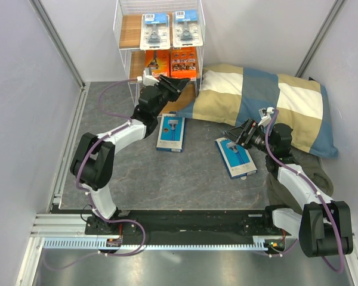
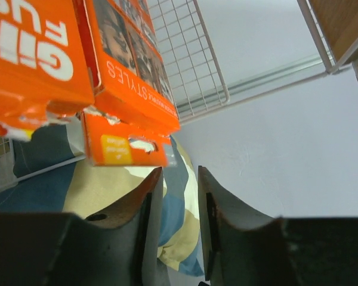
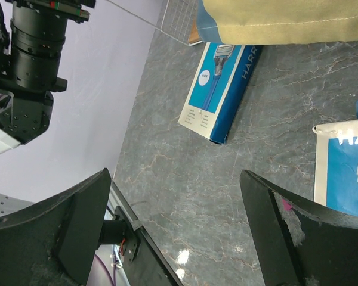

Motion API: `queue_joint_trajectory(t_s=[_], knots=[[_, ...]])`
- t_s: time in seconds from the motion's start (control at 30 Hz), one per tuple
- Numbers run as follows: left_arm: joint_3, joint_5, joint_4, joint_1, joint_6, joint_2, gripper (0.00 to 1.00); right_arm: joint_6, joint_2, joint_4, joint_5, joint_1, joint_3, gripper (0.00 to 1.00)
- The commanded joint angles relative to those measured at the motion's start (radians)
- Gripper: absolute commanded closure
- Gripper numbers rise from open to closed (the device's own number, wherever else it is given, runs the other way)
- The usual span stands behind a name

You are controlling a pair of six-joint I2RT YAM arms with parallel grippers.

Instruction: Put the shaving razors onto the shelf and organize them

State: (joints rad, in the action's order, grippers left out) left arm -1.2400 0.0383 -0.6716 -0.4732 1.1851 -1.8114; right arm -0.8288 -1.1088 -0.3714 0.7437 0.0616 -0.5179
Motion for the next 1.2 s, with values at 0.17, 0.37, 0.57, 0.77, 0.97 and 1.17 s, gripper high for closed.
queue_joint_trajectory(t_s=[0.17, 0.37, 0.57, 0.77, 0.97, 1.17], knots=[[0.129, 0.132, -0.134, -0.007, -0.076, 0.086, 0.42, 0.019, 0.004, -0.029, 0.006, -0.002, 0.004, 0.02], [0.226, 0.207, -0.117, -0.013, -0.174, 0.187, 0.33, 0.022, 0.0, -0.029, 0.006, -0.003, 0.004, 0.02], [0.32, 0.224, 0.071, -0.012, -0.321, 0.34, 0.28, 0.028, -0.014, -0.035, 0.006, -0.003, 0.009, 0.02], [0.335, 0.155, 0.349, -0.007, -0.501, 0.455, 0.2, 0.04, -0.023, -0.034, 0.006, -0.003, 0.012, 0.02], [0.442, 0.081, 0.498, 0.039, -0.507, 0.555, 0.06, 0.043, -0.046, -0.044, 0.014, -0.003, 0.021, 0.02], [0.583, 0.086, 0.56, 0.094, -0.447, 0.612, 0.0, 0.042, -0.078, -0.072, 0.028, -0.002, 0.038, 0.02]])
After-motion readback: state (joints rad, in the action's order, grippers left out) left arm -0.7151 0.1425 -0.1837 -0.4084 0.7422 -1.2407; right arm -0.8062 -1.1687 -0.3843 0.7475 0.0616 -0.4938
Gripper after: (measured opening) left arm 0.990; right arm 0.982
